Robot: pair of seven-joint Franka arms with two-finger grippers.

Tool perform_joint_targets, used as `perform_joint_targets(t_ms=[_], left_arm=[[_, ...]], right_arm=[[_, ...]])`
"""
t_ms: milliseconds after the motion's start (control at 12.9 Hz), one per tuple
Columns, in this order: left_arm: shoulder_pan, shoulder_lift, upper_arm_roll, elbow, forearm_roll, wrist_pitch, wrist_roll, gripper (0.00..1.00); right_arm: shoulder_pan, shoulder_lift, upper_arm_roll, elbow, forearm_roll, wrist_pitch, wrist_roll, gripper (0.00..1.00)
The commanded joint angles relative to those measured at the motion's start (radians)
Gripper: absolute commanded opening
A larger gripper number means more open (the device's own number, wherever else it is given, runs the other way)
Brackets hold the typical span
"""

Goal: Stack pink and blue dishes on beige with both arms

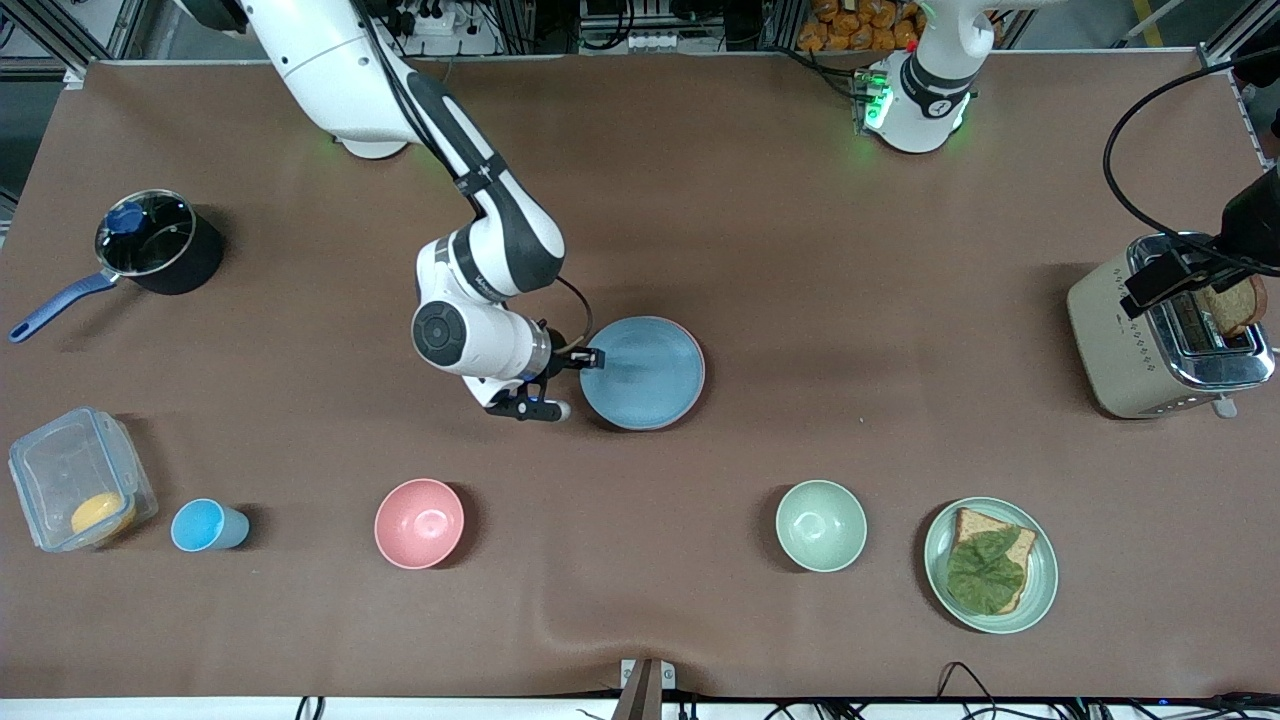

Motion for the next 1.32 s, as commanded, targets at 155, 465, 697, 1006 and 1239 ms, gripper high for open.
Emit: perform_joint_targets(t_ms=[155,465,697,1006,1239], left_arm=[[-0.015,-0.003,0.016,-0.003,-0.024,-0.009,0.025,1.0],[-0.019,-0.003,0.016,0.0,-0.023,-0.011,0.03,1.0],[-0.006,-0.002,0.017,0.0,-0.044,-0.009,0.092,1.0],[-0.005,0.0,0.022,0.002,-0.075,-0.011,0.092,1.0],[-0.006,0.0,0.017,0.002,-0.069,-0.012,0.097,1.0]], right_arm=[[-0.176,-0.139,-0.017,-0.009,-0.219,-0.177,-0.128,1.0],[-0.288,-0.238,-0.017,-0.011,-0.398,-0.245,-0.301,1.0],[-0.404,-0.373,-0.016,-0.017,-0.502,-0.383,-0.496,1.0],[-0.477,-0.544,-0.017,-0.009,-0.51,-0.52,-0.532,1.0],[-0.466,-0.607,-0.01,0.011,-0.513,-0.601,-0.362,1.0]])
